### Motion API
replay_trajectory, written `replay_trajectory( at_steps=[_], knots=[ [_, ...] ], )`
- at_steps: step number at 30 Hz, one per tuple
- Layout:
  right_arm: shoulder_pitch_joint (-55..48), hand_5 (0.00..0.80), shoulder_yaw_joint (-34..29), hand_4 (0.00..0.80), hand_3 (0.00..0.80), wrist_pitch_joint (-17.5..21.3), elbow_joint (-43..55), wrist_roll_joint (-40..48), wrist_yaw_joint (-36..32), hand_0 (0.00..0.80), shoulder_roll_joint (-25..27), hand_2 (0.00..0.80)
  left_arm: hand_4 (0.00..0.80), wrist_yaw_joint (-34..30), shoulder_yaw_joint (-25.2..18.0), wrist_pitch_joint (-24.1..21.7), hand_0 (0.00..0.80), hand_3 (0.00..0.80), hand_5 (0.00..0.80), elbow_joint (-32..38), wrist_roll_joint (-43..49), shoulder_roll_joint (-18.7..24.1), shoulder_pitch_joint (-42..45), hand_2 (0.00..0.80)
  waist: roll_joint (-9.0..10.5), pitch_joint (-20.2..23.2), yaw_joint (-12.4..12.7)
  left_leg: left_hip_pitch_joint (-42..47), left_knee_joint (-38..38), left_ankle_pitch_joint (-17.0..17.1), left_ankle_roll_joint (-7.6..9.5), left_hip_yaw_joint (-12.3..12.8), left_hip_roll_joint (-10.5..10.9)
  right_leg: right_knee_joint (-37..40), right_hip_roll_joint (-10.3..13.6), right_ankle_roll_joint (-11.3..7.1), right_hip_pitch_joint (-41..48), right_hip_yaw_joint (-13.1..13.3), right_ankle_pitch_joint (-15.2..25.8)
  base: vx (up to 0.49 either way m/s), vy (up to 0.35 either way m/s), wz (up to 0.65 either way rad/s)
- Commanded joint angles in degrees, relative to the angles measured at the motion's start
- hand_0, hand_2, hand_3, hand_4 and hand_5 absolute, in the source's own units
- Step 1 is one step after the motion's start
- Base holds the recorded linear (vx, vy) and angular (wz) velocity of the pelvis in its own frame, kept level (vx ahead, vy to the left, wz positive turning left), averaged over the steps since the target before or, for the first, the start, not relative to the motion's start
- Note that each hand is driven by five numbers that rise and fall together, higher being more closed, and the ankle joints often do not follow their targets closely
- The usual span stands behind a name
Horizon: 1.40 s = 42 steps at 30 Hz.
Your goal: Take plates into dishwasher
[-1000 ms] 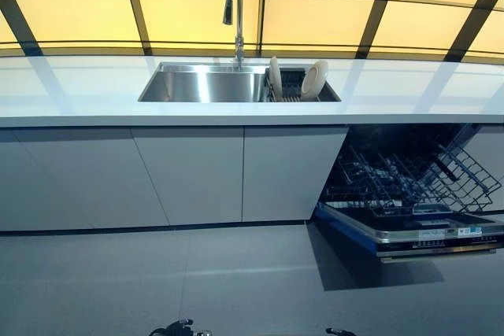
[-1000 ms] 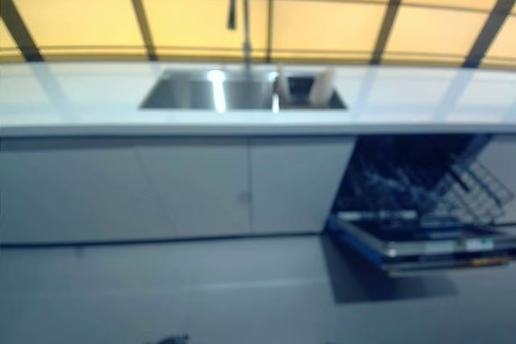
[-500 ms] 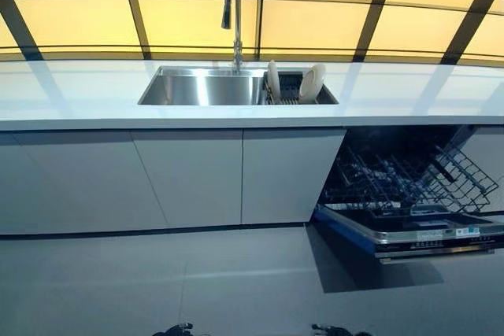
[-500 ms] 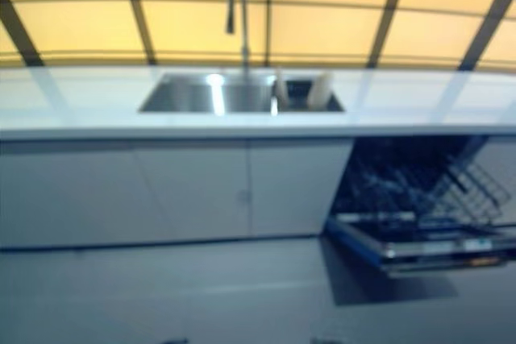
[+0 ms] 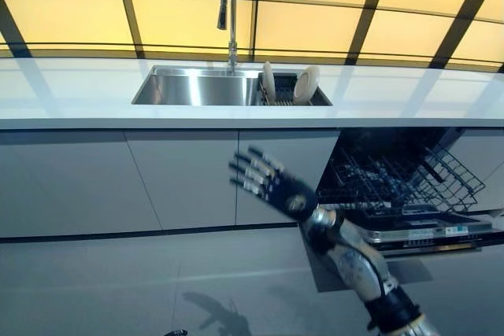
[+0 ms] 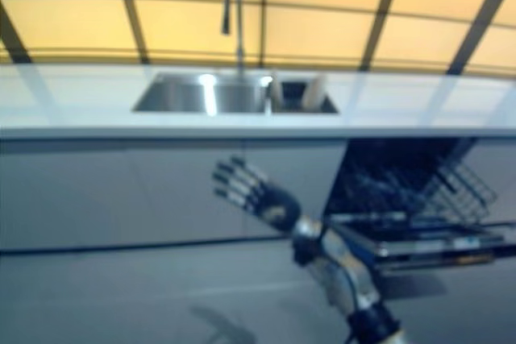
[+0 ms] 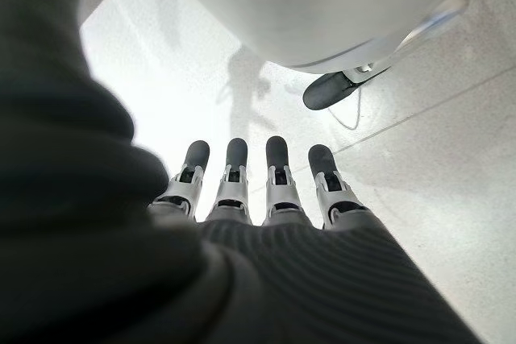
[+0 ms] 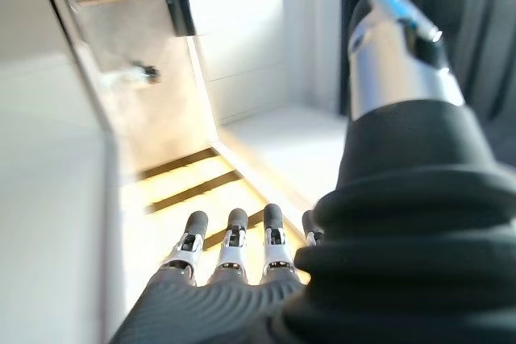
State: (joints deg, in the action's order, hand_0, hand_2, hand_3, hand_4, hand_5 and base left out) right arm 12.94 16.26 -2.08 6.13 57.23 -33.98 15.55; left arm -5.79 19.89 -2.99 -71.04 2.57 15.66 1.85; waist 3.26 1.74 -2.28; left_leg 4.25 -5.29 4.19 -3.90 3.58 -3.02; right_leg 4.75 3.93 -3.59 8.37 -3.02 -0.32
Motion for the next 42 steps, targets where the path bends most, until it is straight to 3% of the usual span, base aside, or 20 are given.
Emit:
replay_trajectory(
  at_steps=[1,4,8,12,14,16,19,21,23,25,27,28,30,33,35,37,38,40,41,42],
  knots=[
    [10.87,0.0,-7.37,0.0,0.0,7.33,6.24,3.32,8.48,0.0,0.58,0.0,0.0,0.4,2.58,-1.86,0.0,0.0,0.0,-4.91,-1.55,-1.89,-4.79,0.0,-0.11,-3.32,1.48,0.97,0.29,-4.67,6.27,0.15,4.86,-2.84,-0.56,0.42,-4.63,-2.26,2.18,0.031,0.108,-0.12],
    [16.23,0.0,-8.23,0.0,0.0,11.64,4.92,-2.15,15.79,0.0,3.53,0.0,0.0,0.55,3.18,-1.99,0.0,0.0,0.0,-5.75,-2.19,-1.97,-5.23,0.0,0.05,-3.32,1.82,1.09,0.29,-4.81,6.53,0.09,5.02,-3.76,0.05,0.25,-4.69,-2.54,1.93,0.035,0.104,-0.08],
    [21.7,0.0,-8.93,0.0,0.0,13.9,0.63,-12.08,25.43,0.0,7.59,0.0,0.0,0.56,2.56,-1.73,0.0,0.0,0.0,-5.83,-2.57,-1.61,-5.71,0.0,0.22,-4.06,2.06,1.3,0.29,-4.86,7.37,0.29,5.68,-8.65,1.47,-0.52,-6.41,-3.01,1.91,0.01,0.152,-0.01],
    [24.93,0.0,-9.07,0.0,0.0,15.02,-2.59,-18.63,31.07,0.0,10.59,0.0,0.0,1.13,1.47,-1.25,0.0,0.0,0.0,-5.69,-1.75,-1.07,-6.05,0.0,-0.16,-5.6,2.41,0.37,1.85,-4.34,8.53,-0.98,7.23,-20.53,3.03,-0.35,-9.85,-2.24,2.83,0.008,0.209,-0.15],
    [25.39,0.0,-9.58,0.0,0.0,14.85,-3.25,-23.34,35.18,0.0,11.96,0.0,0.0,0.78,1.62,-1.07,0.0,0.0,0.0,-5.62,-0.67,-0.67,-6.04,0.0,-1.32,-6.36,2.61,-0.05,2.67,-4.57,8.92,-2.38,7.37,-32.6,3.87,0.16,-13.62,-1.83,5.53,0.05,0.26,-0.29],
    [25.9,0.0,-10.2,0.0,0.0,14.64,-4.62,-25.6,37.8,0.0,13.26,0.0,0.0,0.64,2.22,-0.07,0.0,0.0,0.0,-4.99,0.72,-0.13,-5.66,0.0,-1.9,-6.92,2.6,0.61,2.4,-4.72,8.92,-2.44,7.54,-37.87,4.85,-0.43,-17.01,-2.44,8.14,0.126,0.202,-0.01],
    [27.4,0.0,-10.02,0.0,0.0,14.8,-5.27,-26.25,39.4,0.0,15.45,0.0,0.0,0.23,1.54,1.58,0.0,0.0,0.0,-4.31,0.9,0.66,-5.0,0.0,-1.98,-7.27,2.55,2.48,1.64,-5.7,8.67,-1.89,7.97,-34.32,6.13,-0.78,-19.89,-4.23,10.11,0.218,0.083,0.33],
    [28.56,0.0,-10.07,0.0,0.0,14.09,-5.07,-26.26,39.95,0.0,16.01,0.0,0.0,-0.14,1.02,1.91,0.0,0.0,0.0,-4.99,2.07,0.84,-5.27,0.0,-0.99,-7.26,1.96,3.78,1.45,-6.94,8.36,-2.26,8.75,-24.59,5.14,-0.82,-20.24,-4.8,9.58,0.332,-0.076,-0.14],
    [28.73,0.0,-10.22,0.0,0.0,13.9,-4.34,-25.9,39.74,0.0,16.78,0.0,0.0,0.06,0.75,1.93,0.0,0.0,0.0,-6.27,2.97,0.39,-5.79,0.0,-0.07,-7.19,0.41,5.42,1.97,-8.82,7.82,-3.92,9.61,-11.38,2.46,-1.12,-19.95,-4.27,8.87,0.479,-0.128,-0.21],
    [28.51,0.0,-10.42,0.0,0.0,13.16,-3.28,-25.24,39.24,0.0,17.37,0.0,0.0,0.26,0.82,1.91,0.0,0.0,0.0,-7.54,3.35,-0.33,-6.39,0.0,0.29,-7.14,-1.05,7.3,2.82,-10.55,7.61,-5.4,9.9,-3.48,1.7,-2.26,-21.89,-2.85,12.48,0.478,-0.143,0.1],
    [28.87,0.0,-10.71,0.0,0.0,12.22,-2.53,-24.47,39.2,0.0,17.73,0.0,0.0,0.47,1.19,1.81,0.0,0.0,0.0,-7.98,3.99,-0.65,-6.65,0.0,0.29,-7.4,-1.64,9.01,3.94,-12.18,7.5,-5.88,9.5,-0.94,2.22,-2.66,-23.66,-3.21,14.03,0.481,-0.185,0.34],
    [28.78,0.0,-11.05,0.0,0.0,11.49,-1.92,-24.72,39.13,0.0,17.5,0.0,0.0,0.95,1.59,1.58,0.0,0.0,0.0,-7.99,4.0,-0.71,-6.53,0.0,0.48,-7.63,-1.82,10.59,5.25,-14.18,7.56,-5.65,9.21,-1.46,2.9,-2.79,-24.45,-4.42,14.82,0.527,-0.219,0.4],
    [28.42,0.0,-11.14,0.0,0.0,11.37,-2.01,-25.45,39.2,0.0,17.4,0.0,0.0,1.04,1.21,1.31,0.0,0.0,0.0,-7.58,4.23,-0.14,-6.29,0.0,1.2,-7.25,-1.81,11.57,7.67,-16.9,7.82,-5.69,9.19,-3.78,3.27,-2.33,-23.48,-4.2,14.26,0.53,-0.272,0.39],
    [29.17,0.0,-10.39,0.0,0.0,10.83,-2.64,-26.0,39.64,0.0,18.15,0.0,0.0,1.16,0.34,1.34,0.0,0.0,0.0,-7.25,3.93,0.01,-6.06,0.0,1.64,-5.92,-1.77,12.86,11.65,-19.16,6.25,-4.61,8.62,-6.39,3.7,-2.25,-21.72,-5.18,14.44,0.392,-0.223,0.42],
    [30.18,0.0,-9.28,0.0,0.0,9.46,-2.91,-25.18,39.68,0.0,17.8,0.0,0.0,0.4,-0.59,0.53,0.0,0.0,0.0,-7.46,3.46,-0.17,-5.49,0.0,0.3,-3.78,-1.75,14.86,17.86,-11.22,2.21,-3.03,5.89,-7.29,2.16,-0.55,-20.02,-8.62,12.3,0.453,-0.268,0.26],
    [30.56,0.0,-7.72,0.0,0.0,9.02,-3.01,-25.0,40.0,0.0,17.1,0.0,0.0,0.85,-0.98,-0.77,0.0,0.0,0.0,-7.69,2.4,-0.64,-5.03,0.0,-0.18,-2.65,-1.75,13.13,29.11,-1.38,-1.01,-2.64,5.13,-6.08,0.22,2.08,-17.24,-8.47,10.55,0.43,-0.281,0.26],
    [30.31,0.0,-7.18,0.0,0.0,9.34,-3.04,-24.59,39.85,0.0,16.81,0.0,0.0,1.71,-1.17,-1.48,0.0,0.0,0.0,-7.74,1.36,-1.02,-4.7,0.0,0.04,-2.52,-1.46,10.78,35.2,1.3,-1.86,-2.16,5.44,-5.32,-0.26,3.1,-15.71,-8.21,9.93,0.437,-0.32,0.28],
    [28.9,0.0,-6.48,0.0,0.0,9.73,-2.0,-25.01,39.67,0.0,16.66,0.0,0.0,3.47,-1.79,-4.1,0.0,0.0,0.0,-7.42,0.16,-1.47,-3.64,0.0,2.18,-3.39,-0.05,0.87,53.27,4.33,-2.77,-0.16,6.03,-4.34,0.41,5.29,-11.7,-7.89,8.24,0.364,-0.306,-0.09],
    [28.3,0.0,-6.53,0.0,0.0,9.95,-1.54,-25.07,39.78,0.0,16.93,0.0,0.0,4.22,-1.91,-4.92,0.0,0.0,0.0,-6.88,0.02,-1.44,-3.29,0.0,2.7,-4.0,0.52,-3.71,58.39,4.26,-2.64,0.82,5.02,-4.31,0.5,5.99,-10.43,-8.53,7.36,0.304,-0.261,-0.5],
    [27.78,0.0,-6.55,0.0,0.0,10.04,-1.1,-25.41,40.62,0.0,17.24,0.0,0.0,4.46,-2.14,-5.22,0.0,0.0,0.0,-5.66,-0.05,-1.02,-3.37,0.0,3.51,-5.26,1.7,-9.09,61.08,1.52,-1.67,1.67,3.56,-3.5,0.9,6.26,-7.91,-9.46,6.83,0.282,-0.195,-0.44]
  ],
)
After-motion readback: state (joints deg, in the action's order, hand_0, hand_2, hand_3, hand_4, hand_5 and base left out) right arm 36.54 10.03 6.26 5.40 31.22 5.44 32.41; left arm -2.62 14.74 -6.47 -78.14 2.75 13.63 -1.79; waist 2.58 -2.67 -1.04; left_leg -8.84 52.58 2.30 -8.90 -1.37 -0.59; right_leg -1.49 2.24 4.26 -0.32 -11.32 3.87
